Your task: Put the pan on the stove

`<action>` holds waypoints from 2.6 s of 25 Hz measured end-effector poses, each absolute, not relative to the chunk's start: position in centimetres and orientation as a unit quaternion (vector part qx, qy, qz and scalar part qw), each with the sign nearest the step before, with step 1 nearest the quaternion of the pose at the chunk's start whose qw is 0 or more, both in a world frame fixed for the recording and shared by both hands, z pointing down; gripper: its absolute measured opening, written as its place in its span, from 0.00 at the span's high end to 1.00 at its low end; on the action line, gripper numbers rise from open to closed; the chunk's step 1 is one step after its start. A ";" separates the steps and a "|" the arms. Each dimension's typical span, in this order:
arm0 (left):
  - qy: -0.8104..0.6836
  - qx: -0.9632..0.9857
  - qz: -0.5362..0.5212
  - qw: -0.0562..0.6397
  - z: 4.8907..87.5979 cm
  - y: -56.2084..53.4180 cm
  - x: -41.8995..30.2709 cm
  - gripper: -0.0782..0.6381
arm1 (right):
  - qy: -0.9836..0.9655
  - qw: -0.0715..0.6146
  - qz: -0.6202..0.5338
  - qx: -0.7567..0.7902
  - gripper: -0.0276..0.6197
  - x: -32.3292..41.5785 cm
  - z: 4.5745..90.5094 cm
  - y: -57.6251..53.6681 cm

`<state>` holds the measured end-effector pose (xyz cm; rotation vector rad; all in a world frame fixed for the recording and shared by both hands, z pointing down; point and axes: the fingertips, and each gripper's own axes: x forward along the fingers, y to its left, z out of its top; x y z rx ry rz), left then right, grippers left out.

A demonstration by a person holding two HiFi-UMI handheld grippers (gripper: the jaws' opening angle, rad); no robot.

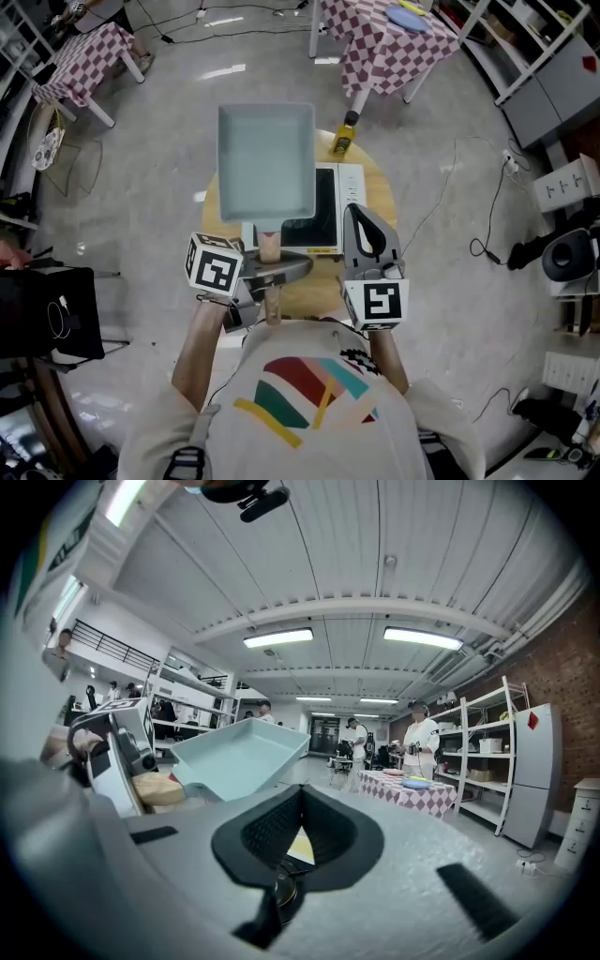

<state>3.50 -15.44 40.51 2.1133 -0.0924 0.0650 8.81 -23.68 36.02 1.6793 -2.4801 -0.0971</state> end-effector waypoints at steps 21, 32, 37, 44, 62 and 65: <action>0.007 0.794 0.069 0.604 46.0 -17.6 3.6 0.87 | -0.813 0.109 0.027 0.571 0.96 10.3 38.4 -23.4; 0.028 0.740 0.054 0.670 47.8 -17.8 4.2 0.87 | -0.805 0.119 0.034 0.580 0.96 11.0 39.2 -23.1; 0.042 0.731 0.050 0.679 48.5 -17.2 4.6 0.87 | -0.800 0.122 0.039 0.586 0.96 11.5 39.8 -22.5; 0.068 0.741 0.045 0.666 49.4 -16.8 5.1 0.87 | -0.798 0.128 0.043 0.588 0.96 11.6 39.9 -22.2; 0.052 0.698 0.018 0.714 52.0 -16.6 6.3 0.87 | -0.791 0.151 0.059 0.589 0.96 12.0 41.5 -21.8; 0.048 0.696 0.015 0.716 52.5 -16.6 6.2 0.87 | -0.796 0.157 0.056 0.582 0.96 11.6 41.8 -21.9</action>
